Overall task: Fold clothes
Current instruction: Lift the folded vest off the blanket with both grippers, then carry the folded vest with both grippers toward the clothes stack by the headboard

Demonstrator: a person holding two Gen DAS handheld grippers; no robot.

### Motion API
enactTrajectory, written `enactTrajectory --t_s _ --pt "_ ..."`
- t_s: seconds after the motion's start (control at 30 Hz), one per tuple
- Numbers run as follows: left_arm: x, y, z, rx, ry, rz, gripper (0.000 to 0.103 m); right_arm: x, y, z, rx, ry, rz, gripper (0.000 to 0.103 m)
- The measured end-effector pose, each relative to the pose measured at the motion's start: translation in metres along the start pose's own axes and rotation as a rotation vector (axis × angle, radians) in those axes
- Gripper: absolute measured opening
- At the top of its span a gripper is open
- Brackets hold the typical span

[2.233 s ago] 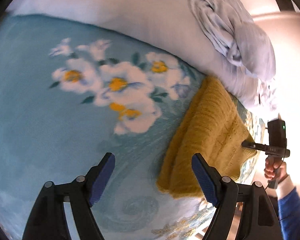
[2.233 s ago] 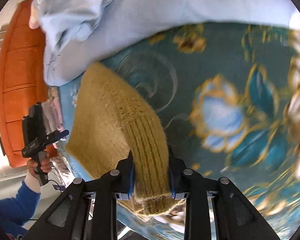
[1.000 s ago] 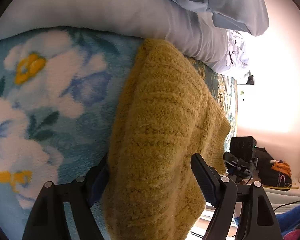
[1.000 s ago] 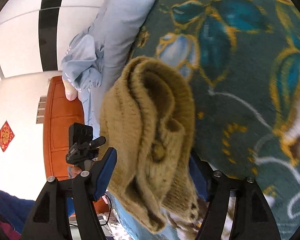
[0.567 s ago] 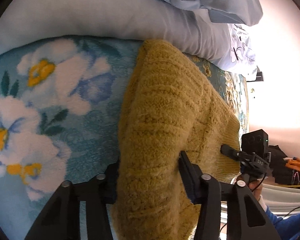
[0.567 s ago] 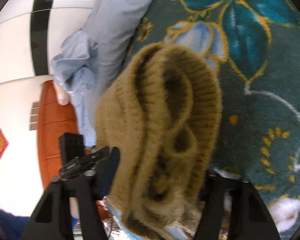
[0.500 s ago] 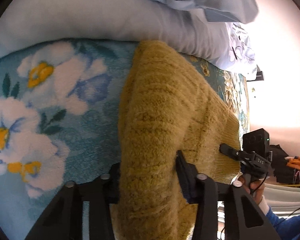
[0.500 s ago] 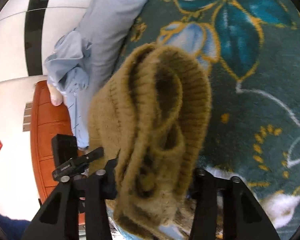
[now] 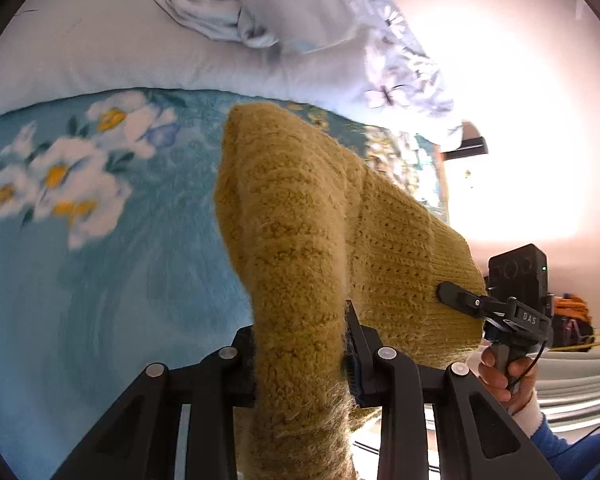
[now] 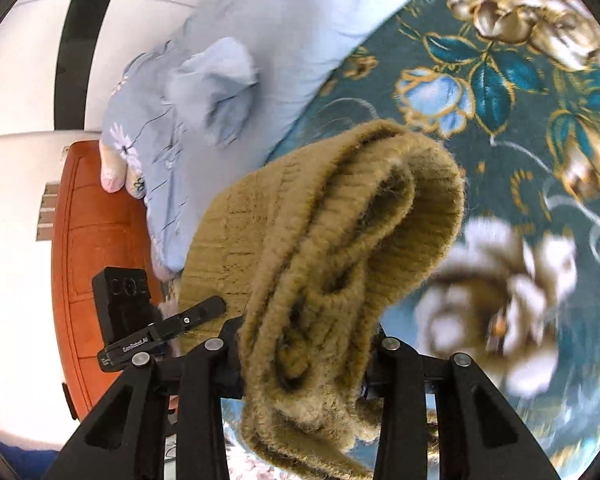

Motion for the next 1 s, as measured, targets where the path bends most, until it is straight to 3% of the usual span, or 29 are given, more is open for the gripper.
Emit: enactTrajectory --t_s 0.27,0.47,0.77,1.0 --pt "-0.055 -0.019 0.125 -0.029 -0.128 -0.053 0.032 -0.08 0.114 0.028 0.001 -0.024 0.07 0.039" --pt "-0.073 -0.013 0.209 -0.043 -0.284 -0.009 0.032 -0.107 0.185 0.034 0.024 0.016 0.19 0.039" --pt "-0.092 0.003 0.286 0.028 -0.524 0.186 0.033 -0.11 0.273 0.005 0.095 0.204 0.449 0.039" --pt "-0.14 0.014 0.336 0.11 -0.668 0.335 0.033 -0.133 0.32 -0.018 0.205 0.375 0.604 0.039"
Point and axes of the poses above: each gripper's, at about its wrist camera, not at the fingertips, and z roughly against the way its jaws point, y to its left, x to its top, the point moved 10 cm from there along -z, roughly the way its jaws point, and after that the axes turned 11 degrees about x, right-handed, at the moved point
